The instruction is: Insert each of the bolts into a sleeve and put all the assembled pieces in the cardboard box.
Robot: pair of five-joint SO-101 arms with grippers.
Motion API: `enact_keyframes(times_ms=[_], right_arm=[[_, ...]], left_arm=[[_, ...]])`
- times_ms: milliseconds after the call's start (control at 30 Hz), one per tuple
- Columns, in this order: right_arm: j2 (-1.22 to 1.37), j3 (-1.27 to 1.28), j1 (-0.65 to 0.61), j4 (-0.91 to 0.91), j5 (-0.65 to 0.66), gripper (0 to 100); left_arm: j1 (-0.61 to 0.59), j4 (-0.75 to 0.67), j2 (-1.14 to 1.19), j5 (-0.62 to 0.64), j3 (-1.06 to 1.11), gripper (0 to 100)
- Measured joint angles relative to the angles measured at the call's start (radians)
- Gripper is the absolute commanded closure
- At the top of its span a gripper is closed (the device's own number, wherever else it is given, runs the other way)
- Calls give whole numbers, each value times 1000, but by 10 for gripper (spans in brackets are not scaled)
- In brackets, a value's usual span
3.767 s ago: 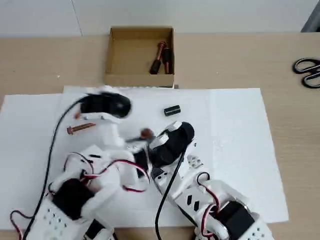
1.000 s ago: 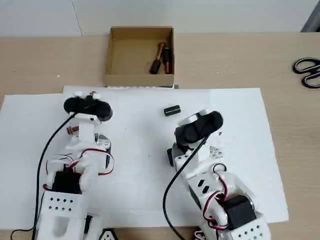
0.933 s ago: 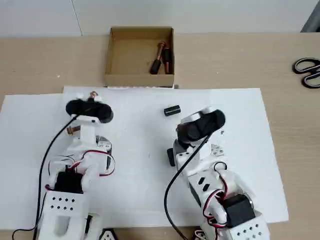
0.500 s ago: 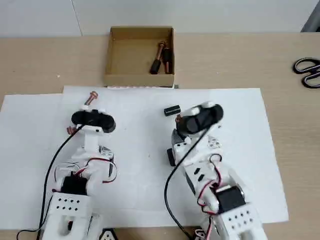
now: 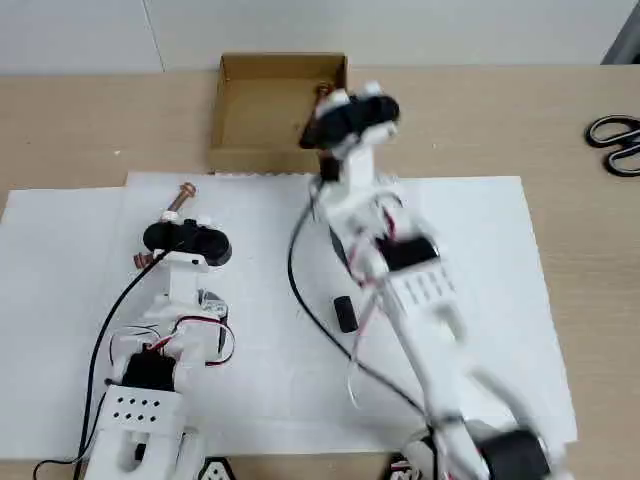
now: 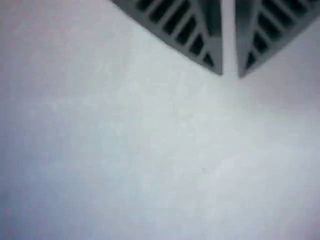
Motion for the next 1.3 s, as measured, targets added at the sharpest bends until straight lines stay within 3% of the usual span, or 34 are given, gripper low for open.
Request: enact_keyframes(times_ms=[667, 1067, 1300], right_arm=[[1131, -1266, 0, -2, 51, 995], [1366, -1600, 0, 206, 51, 983], [1386, -1651, 0, 296, 51, 819]], left_arm=[[0, 0, 0, 0, 0, 994], [0, 0, 0, 0, 0, 994], [0, 0, 0, 0, 0, 994]])
